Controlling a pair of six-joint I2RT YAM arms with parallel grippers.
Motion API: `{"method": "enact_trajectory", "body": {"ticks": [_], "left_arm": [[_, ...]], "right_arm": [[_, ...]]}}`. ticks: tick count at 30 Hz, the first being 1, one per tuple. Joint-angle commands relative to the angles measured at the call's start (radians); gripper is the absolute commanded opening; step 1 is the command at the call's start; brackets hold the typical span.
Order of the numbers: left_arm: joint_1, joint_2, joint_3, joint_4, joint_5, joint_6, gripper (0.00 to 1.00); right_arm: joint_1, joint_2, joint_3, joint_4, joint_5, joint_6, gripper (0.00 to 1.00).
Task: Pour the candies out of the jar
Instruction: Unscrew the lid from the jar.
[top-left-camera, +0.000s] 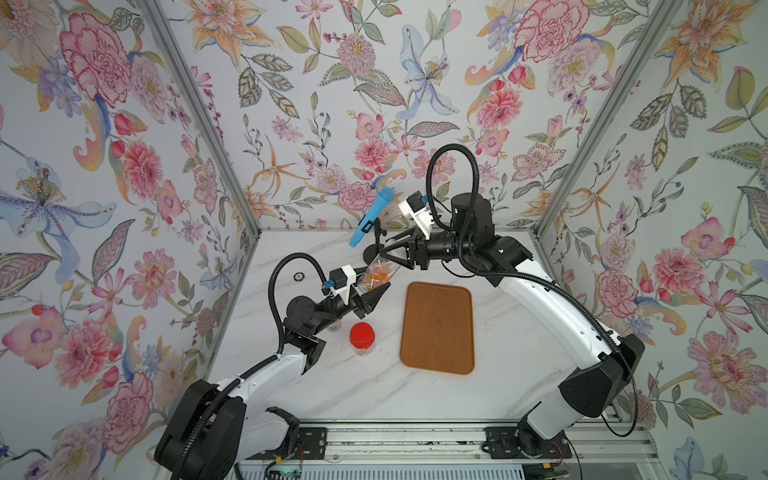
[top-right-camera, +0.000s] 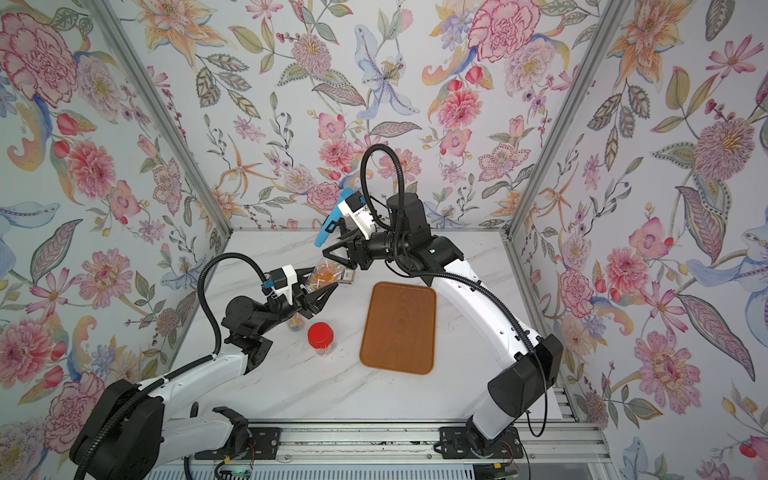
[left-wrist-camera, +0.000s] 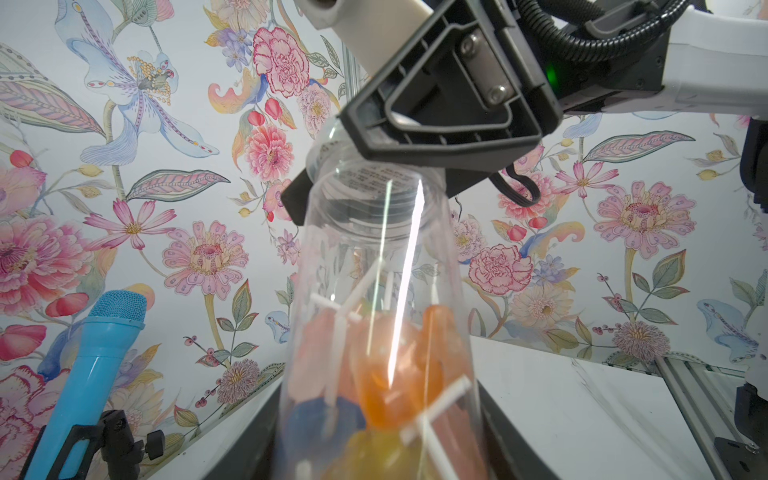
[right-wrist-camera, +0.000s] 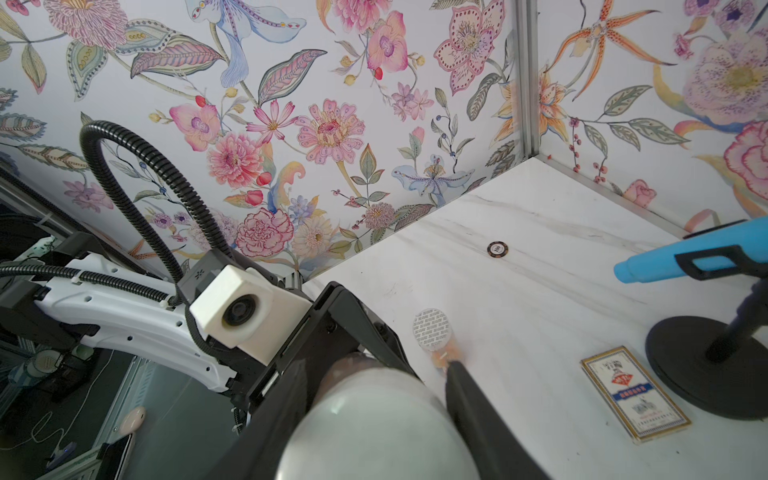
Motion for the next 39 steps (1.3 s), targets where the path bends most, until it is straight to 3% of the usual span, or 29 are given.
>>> {"method": "enact_trajectory", "body": {"ticks": [1, 4, 9, 13, 23, 31, 39], "left_arm": [[0.021, 0.011, -0.021, -0.019, -0.031, -0.005, 0.0], [0.023, 0.009, -0.024, -0.02, -0.033, -0.006, 0.0], [0.023, 0.006, -0.023, -0.024, -0.035, -0.008, 0.0], [0.024, 0.001, -0.024, -0.026, -0.038, -0.007, 0.0], [0.031, 0.012, -0.036, -0.017, -0.051, -0.005, 0.0], [0.042, 0.042, -0.038, 0.037, -0.03, -0.031, 0.0], [0.055, 0.009, -0.078, 0.03, -0.063, -0.025, 0.0]], "right_arm": [[0.031, -0.028, 0.052, 0.029, -0.162, 0.059, 0.52], [0.033, -0.045, 0.043, 0.019, -0.094, 0.038, 0.54], [0.113, -0.075, 0.035, -0.082, 0.263, -0.163, 0.53], [0.166, -0.055, 0.045, -0.114, 0.426, -0.258, 0.54], [0.17, -0.055, 0.051, -0.115, 0.418, -0.273, 0.55], [0.111, -0.053, 0.087, -0.113, 0.254, -0.172, 0.52], [0.053, -0.03, 0.058, -0.113, 0.308, -0.159, 0.5]]}}
